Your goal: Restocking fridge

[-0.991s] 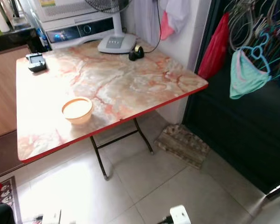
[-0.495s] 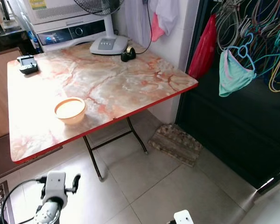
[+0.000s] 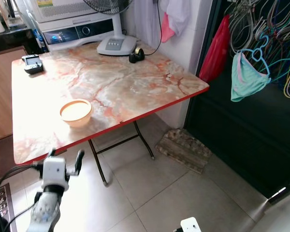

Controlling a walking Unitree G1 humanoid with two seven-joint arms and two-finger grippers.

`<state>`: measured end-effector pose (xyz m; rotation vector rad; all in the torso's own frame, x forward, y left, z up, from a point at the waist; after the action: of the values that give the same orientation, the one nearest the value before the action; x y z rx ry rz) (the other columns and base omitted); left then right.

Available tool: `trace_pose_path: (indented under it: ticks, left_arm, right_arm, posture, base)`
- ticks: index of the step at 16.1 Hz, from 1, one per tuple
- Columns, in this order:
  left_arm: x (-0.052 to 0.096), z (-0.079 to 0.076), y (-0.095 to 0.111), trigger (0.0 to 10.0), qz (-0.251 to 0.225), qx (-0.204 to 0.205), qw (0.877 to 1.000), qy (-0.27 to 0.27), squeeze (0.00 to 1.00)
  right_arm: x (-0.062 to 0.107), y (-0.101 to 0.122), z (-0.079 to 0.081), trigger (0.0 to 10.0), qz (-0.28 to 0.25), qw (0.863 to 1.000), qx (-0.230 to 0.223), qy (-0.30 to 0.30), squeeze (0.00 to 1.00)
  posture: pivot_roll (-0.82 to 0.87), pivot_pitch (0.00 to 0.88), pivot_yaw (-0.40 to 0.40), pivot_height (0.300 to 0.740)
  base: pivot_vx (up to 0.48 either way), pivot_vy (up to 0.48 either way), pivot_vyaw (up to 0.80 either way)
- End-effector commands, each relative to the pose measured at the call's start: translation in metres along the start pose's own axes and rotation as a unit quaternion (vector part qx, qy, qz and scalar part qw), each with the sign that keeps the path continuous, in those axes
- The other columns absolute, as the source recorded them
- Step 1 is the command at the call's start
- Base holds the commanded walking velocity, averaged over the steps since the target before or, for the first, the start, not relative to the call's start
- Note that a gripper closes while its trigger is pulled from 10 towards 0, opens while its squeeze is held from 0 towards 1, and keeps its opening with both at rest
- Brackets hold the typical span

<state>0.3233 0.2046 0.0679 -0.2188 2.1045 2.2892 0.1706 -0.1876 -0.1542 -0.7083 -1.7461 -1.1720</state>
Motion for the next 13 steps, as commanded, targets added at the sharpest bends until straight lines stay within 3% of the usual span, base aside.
trace_pose_path:
  ticks: [1, 3, 5, 7, 10, 13]
  left_arm:
    - [-0.007, -0.005, 0.013, 10.0, -0.017, 0.008, 1.0, -0.009, 0.0]
    - [-0.015, -0.002, 0.029, 10.0, -0.036, 0.045, 0.998, 0.009, 0.0]
    - [-0.021, 0.01, 0.037, 10.0, -0.035, 0.118, 0.991, 0.045, 0.0]
    - [-0.027, 0.015, 0.043, 10.0, -0.035, 0.16, 0.985, 0.059, 0.0]
    - [-0.028, 0.015, 0.049, 10.0, -0.041, 0.16, 0.985, 0.055, 0.0]
    - [-0.026, 0.017, 0.054, 10.0, -0.046, 0.17, 0.982, 0.066, 0.0]
  right_arm:
    - [0.0, 0.0, -0.001, 10.0, -0.001, 1.0, -0.001, 0.0, 0.0]
    - [0.0, 0.001, -0.001, 10.0, -0.006, 1.0, -0.008, -0.002, 0.0]
    - [0.0, 0.003, -0.003, 10.0, -0.013, 1.0, -0.019, -0.005, 0.0]
    - [0.0, 0.004, -0.002, 10.0, -0.013, 1.0, -0.014, -0.003, 0.0]
    - [0.0, 0.007, -0.002, 10.0, -0.018, 1.0, -0.01, 0.002, 0.0]
    - [0.0, 0.008, -0.006, 10.0, -0.021, 1.0, 0.006, -0.003, 0.0]
  posture:
    - [-0.02, 0.0, 0.003, 0.74]
    - [-0.02, 0.0, 0.003, 0.74]
    - [-0.04, 0.0, 0.003, 0.74]
    - [-0.04, 0.0, 0.001, 0.74]
    - [-0.02, 0.0, -0.013, 0.74]
    - [-0.01, 0.0, -0.03, 0.74]
  base:
    - [0.0, 0.0, 0.0]
    - [0.0, 0.0, 0.0]
    - [0.0, 0.0, 0.0]
    - [0.0, 0.0, 0.0]
    - [0.0, 0.0, 0.0]
    - [0.247, 0.0, 0.71]
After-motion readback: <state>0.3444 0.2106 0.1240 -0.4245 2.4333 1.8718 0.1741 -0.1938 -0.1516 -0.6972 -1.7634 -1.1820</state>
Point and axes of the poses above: a point about 5 cm out from each wrist's last joint towards the gripper, its own x axis pointing back from the gripper into the wrist, its own y axis along the axis of the wrist's last joint, z = x × y, the point moved 6 cm from there along -x, pointing out of the wrist towards the gripper, and after that the axes turned 9 degrees about x, right-handed, at the moved point
